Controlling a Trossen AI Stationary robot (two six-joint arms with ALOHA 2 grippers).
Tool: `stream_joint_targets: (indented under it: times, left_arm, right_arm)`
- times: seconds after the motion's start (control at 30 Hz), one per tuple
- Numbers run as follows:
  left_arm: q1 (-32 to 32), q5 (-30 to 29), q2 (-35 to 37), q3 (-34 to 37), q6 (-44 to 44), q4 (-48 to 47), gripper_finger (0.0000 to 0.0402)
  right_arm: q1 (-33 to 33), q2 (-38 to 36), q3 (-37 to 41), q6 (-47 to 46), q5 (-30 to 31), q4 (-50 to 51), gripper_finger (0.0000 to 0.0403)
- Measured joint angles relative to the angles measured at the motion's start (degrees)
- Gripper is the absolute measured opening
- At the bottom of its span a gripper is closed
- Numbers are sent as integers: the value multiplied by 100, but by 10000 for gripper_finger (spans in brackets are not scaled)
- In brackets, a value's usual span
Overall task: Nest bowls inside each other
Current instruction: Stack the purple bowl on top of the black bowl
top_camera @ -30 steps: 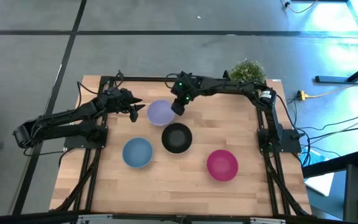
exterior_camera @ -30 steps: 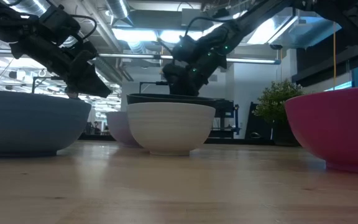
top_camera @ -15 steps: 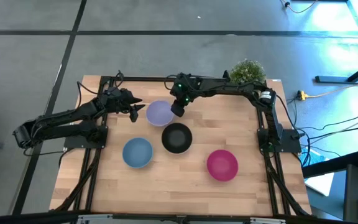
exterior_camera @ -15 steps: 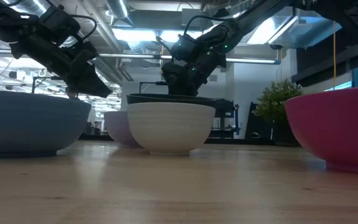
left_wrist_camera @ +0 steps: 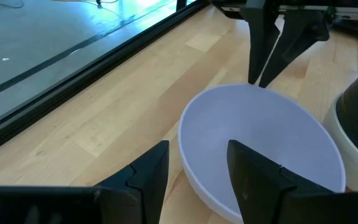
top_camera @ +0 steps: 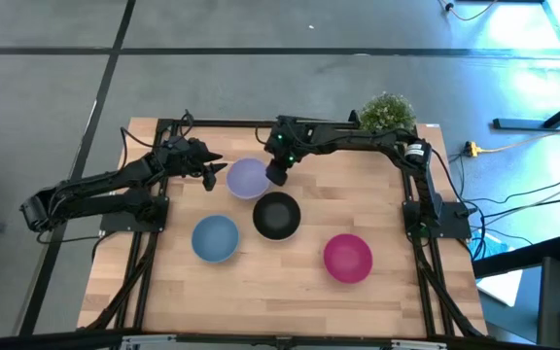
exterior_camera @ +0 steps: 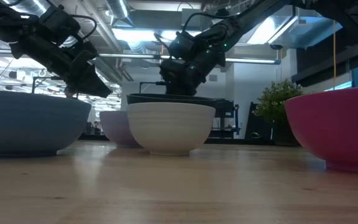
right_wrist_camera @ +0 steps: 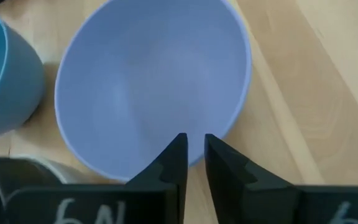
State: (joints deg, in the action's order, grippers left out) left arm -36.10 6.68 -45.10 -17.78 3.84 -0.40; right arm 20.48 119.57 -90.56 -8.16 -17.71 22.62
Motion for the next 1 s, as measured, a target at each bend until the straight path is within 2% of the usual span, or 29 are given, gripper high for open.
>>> stream_joint_targets:
  times: [0.23,0.77,0.87,1.0]
  left_arm:
    - [0,-2,0,0,0,0,158]
    - [2,2,1,0,-4,-1,158]
    - [2,1,2,0,-114,0,158]
    - [1,-2,2,0,-142,-2,158]
  right_arm:
    - [1,28,2,-143,268,-93,79]
    - [-102,437,6,-160,17,-276,80]
    - [-104,437,-131,-132,5,-161,65]
    - [-104,426,-286,121,4,-122,14]
